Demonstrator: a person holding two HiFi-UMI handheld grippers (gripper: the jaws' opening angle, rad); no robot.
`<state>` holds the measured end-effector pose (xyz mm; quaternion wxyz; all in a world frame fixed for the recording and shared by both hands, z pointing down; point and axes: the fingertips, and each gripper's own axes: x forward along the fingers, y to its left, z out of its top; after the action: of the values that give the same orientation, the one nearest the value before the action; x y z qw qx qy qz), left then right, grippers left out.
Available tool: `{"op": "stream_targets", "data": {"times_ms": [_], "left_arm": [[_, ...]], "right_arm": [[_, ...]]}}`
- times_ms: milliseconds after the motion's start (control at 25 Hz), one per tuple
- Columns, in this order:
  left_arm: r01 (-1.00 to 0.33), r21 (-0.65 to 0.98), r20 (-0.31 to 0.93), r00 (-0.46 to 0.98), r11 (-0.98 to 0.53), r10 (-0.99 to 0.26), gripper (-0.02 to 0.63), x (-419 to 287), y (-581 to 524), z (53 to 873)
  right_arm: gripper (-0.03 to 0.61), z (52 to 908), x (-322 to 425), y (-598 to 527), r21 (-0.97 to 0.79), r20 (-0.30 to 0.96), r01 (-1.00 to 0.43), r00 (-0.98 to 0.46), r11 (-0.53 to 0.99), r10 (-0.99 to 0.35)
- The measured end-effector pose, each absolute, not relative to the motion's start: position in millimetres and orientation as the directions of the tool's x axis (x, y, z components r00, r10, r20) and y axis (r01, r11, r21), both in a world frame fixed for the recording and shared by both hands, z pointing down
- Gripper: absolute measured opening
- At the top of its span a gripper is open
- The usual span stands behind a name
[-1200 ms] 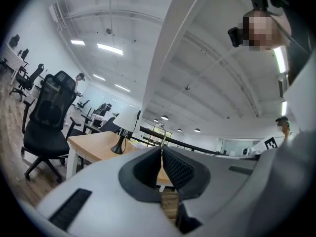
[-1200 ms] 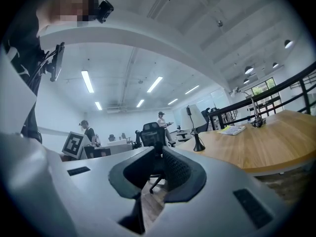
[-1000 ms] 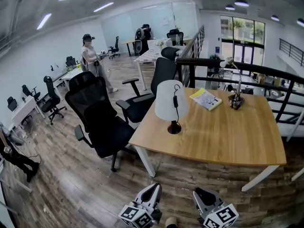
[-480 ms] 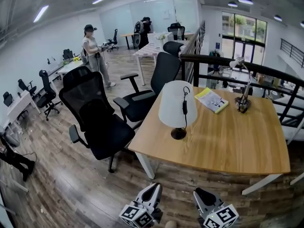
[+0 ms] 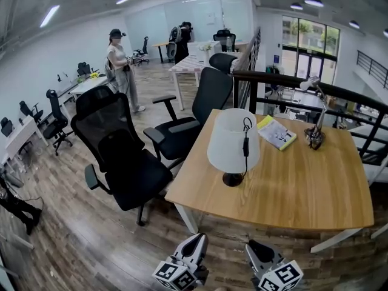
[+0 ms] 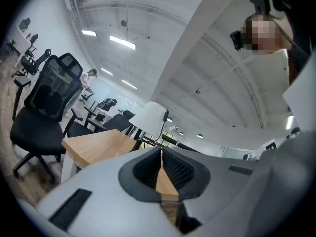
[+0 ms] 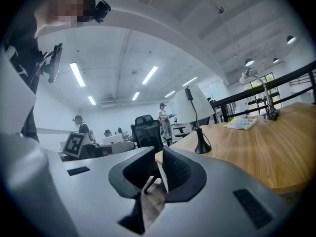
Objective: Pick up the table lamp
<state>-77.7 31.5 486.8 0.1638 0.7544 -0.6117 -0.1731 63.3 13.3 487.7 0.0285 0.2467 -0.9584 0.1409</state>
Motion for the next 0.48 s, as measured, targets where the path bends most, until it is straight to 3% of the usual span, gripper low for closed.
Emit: {"op": "stream_targets", "data": {"times_ms": [480], "left_arm": [[-0.855,0.488,-0.062,0.170,-0.178,-0.984,0.017,-97,39,493]], "right_arm": [[0.063,507,23,14,-0.275,0.167,-0.430,-0.902,0.860,-0.398]]}}
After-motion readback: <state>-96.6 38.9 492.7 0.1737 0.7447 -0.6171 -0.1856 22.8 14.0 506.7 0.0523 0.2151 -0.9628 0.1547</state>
